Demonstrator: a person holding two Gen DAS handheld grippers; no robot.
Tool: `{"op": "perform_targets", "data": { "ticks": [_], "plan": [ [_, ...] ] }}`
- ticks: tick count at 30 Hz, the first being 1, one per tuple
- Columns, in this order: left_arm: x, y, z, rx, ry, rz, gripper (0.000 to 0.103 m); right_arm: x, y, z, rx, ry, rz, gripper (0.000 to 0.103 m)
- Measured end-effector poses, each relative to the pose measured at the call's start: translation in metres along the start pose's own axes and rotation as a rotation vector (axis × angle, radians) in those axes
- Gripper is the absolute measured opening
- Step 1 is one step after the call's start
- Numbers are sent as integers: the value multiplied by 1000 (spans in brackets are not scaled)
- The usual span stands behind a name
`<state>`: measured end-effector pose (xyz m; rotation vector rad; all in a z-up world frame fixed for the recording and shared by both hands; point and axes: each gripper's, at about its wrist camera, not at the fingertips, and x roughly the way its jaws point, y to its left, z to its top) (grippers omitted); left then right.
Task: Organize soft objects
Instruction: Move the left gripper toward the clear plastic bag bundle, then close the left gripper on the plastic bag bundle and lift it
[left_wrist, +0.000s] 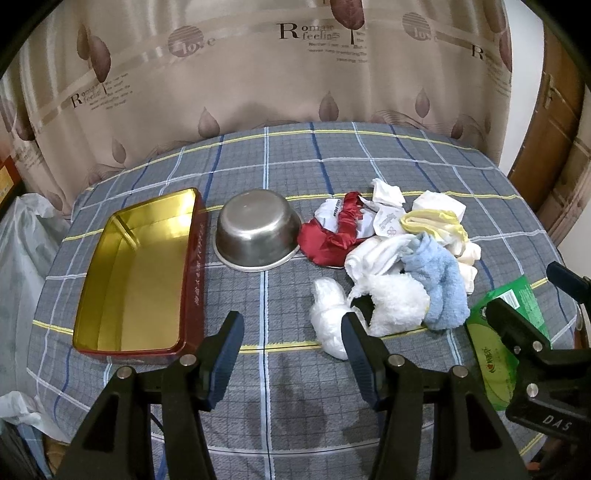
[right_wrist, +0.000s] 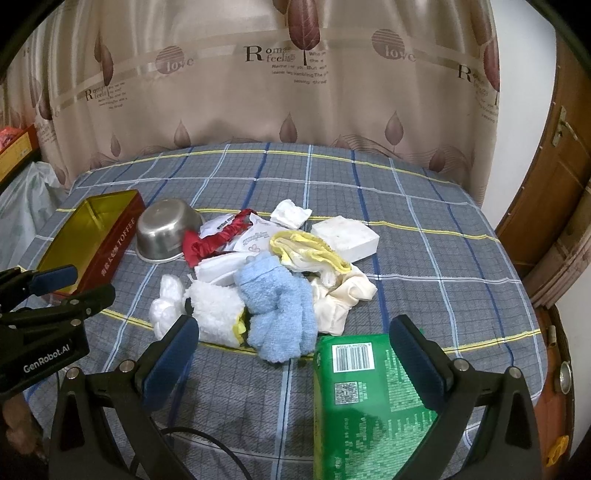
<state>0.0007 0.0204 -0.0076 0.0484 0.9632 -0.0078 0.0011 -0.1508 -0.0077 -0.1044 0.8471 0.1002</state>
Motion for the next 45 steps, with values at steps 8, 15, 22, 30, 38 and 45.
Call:
{"op": "perform_targets", "data": {
  "ticks": [8,15,22,30,38,45],
  "plan": [
    [0,1,0,-1,1,3,56,0,-1,1,0,0,-1,102],
    [4,8,-1,-12,11,-2,56,0,-10,-1,38,-13,-7,102],
    [13,14,-2,-35,38,-21,56,2,-20,-3,63,-10,2,102],
    [25,12,0,-24,45,-62,56,8,-23,-7,66,8,26,102],
    [53,14,2,-50,110,-178,56,22,-29,-11,83,35,53,102],
    [67,-12,5,20,130,-186,56,34,-35,-14,102,55,73,102]
  ]
}}
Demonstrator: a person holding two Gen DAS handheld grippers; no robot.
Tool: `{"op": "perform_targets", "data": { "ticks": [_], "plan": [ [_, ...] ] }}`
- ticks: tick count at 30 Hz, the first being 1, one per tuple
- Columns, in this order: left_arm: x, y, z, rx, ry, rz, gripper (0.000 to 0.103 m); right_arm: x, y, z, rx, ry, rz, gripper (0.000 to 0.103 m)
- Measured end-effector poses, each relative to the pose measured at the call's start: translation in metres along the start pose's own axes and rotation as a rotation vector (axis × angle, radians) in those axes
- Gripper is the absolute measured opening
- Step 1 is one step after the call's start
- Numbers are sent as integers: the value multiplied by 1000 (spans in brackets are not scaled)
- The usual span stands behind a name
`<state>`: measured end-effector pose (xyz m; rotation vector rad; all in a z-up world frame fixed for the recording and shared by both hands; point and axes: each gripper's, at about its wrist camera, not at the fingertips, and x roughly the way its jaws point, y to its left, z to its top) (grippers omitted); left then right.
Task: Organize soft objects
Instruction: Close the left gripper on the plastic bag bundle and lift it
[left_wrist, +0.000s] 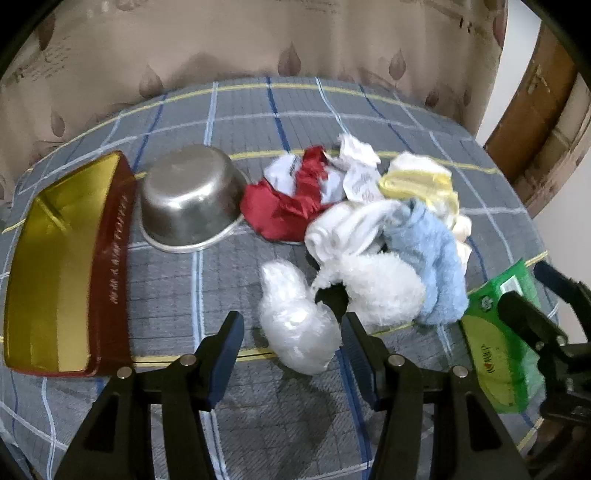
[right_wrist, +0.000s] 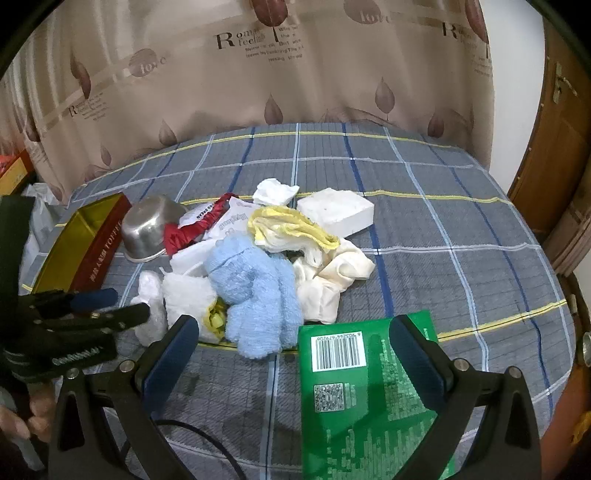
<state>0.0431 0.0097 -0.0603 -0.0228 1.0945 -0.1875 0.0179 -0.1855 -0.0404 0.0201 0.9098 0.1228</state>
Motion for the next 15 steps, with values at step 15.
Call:
{"op": "perform_targets", "data": {
  "ticks": [15],
  "plan": [
    [38,6,-1,-2,66,22,56,16,4,-5,-40,19,29,102]
  ]
}}
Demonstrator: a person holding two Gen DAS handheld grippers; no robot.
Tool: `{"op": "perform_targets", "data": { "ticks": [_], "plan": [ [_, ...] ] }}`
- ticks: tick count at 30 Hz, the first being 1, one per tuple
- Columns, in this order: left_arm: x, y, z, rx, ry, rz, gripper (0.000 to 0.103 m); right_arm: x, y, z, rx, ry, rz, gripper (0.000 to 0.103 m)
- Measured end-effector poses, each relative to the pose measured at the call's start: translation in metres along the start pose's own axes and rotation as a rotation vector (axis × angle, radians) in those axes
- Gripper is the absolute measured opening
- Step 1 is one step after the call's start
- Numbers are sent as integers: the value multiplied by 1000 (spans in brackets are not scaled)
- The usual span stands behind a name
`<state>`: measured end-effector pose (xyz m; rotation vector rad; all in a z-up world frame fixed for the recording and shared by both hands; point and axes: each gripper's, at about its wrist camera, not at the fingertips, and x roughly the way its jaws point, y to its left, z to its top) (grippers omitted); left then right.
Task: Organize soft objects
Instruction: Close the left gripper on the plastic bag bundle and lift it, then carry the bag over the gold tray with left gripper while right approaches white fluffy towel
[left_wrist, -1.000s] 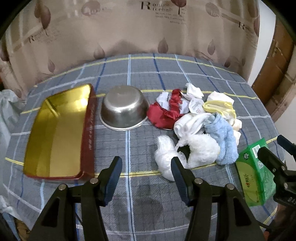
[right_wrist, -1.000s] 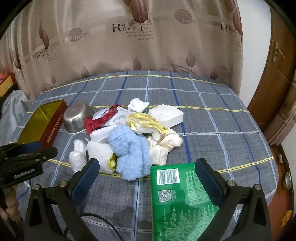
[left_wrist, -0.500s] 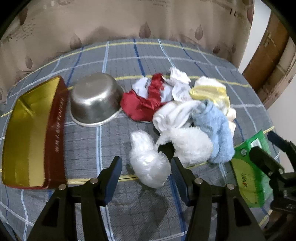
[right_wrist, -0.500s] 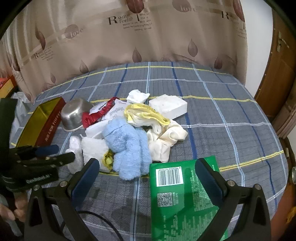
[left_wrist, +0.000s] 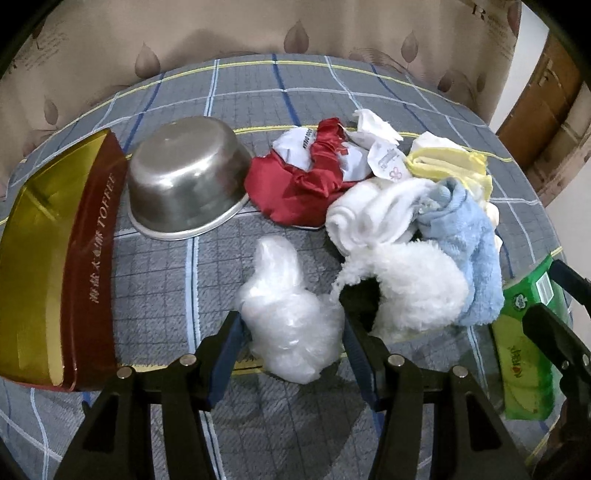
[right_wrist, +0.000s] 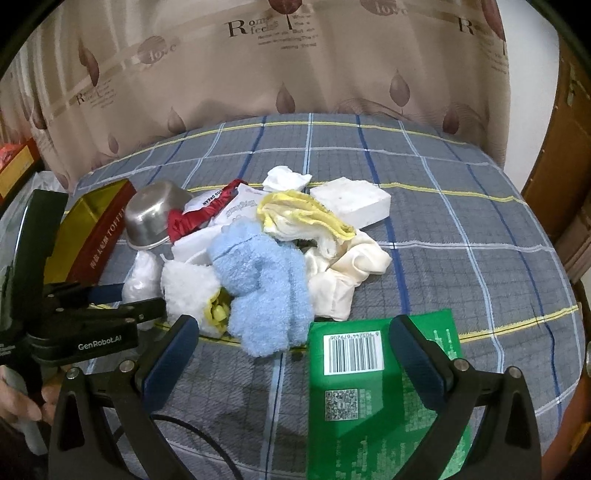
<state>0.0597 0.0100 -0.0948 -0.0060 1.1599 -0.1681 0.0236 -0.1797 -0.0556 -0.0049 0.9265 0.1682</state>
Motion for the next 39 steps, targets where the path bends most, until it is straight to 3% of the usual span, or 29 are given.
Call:
{"op": "perform_targets", "data": {
  "ticks": [2,9,22,30,33,39],
  "plan": [
    [2,1,-2,7,-6,-4,50,0,0,0,-1,-3,3,102],
    [4,0,-2,39,-19,11,42,1,2,0,-11,-8,-1,102],
    [-36,8,-5,43,-88,14,42,-8,26,0,-107,-67,1,102],
    [-71,47,-5,-27,-142,50,42,-7,52,5,-186,-79,-5,100],
    [-84,68,-5,-53,-166,91,42,-4,58,7,-197,-68,11,92],
    [-104,119,-3,-118,-205,173,42,8,71,10,-215,-25,39,86]
  ]
}}
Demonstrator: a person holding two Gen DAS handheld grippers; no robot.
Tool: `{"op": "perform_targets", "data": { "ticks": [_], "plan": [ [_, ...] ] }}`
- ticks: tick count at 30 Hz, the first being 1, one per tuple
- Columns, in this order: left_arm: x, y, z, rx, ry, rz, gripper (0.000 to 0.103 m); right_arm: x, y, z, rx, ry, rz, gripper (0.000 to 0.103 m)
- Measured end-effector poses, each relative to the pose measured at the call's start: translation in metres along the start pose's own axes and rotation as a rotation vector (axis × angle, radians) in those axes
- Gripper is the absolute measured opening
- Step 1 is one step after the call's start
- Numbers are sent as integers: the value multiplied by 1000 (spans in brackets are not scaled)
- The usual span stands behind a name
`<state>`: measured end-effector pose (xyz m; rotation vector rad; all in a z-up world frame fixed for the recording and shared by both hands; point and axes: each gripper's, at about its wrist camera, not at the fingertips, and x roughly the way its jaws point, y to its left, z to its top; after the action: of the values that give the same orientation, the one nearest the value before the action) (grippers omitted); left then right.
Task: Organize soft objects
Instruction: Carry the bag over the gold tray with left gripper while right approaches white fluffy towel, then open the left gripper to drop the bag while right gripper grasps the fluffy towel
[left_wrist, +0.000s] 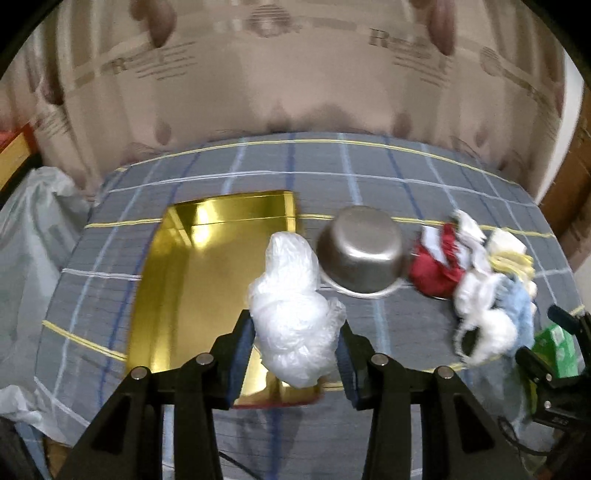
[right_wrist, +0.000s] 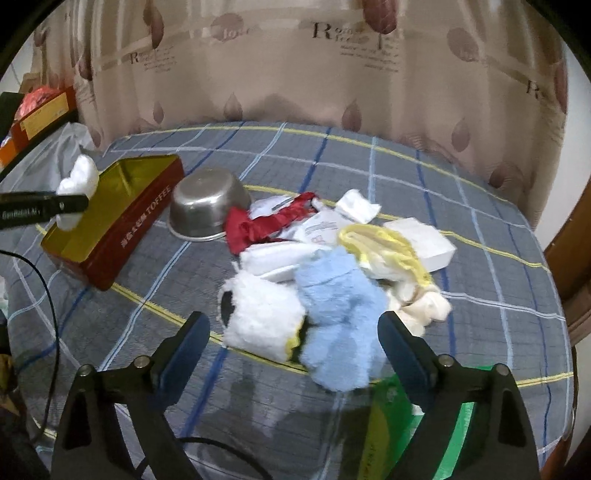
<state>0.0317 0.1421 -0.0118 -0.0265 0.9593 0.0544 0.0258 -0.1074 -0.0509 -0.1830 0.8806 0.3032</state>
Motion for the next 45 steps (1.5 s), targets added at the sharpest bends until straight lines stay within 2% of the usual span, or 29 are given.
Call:
{"op": "perform_targets", "data": {
  "ticks": [5,9,14,25,29,33,45],
  "plan": [
    [9,42,4,-43,18,44,42,20,4,1,22,78,53,72],
    [19,61,2,-55,36,78,42,35,3,0,63,124,62,70],
    [31,78,0,-65,59,95,42,42,9,2,44,130,41,70],
    [54,92,-6,-48,105,117,42,54,14,3,30,154,3,58],
    [60,96,-6,-41,124,117,43,56,14,4,37,160,9,47],
    [63,94,-7,-24,126,120,43,60,15,2,51,176,30,41],
    [72,98,-10,-28,167,129,46,56,17,0,56,161,26,36]
  ]
}}
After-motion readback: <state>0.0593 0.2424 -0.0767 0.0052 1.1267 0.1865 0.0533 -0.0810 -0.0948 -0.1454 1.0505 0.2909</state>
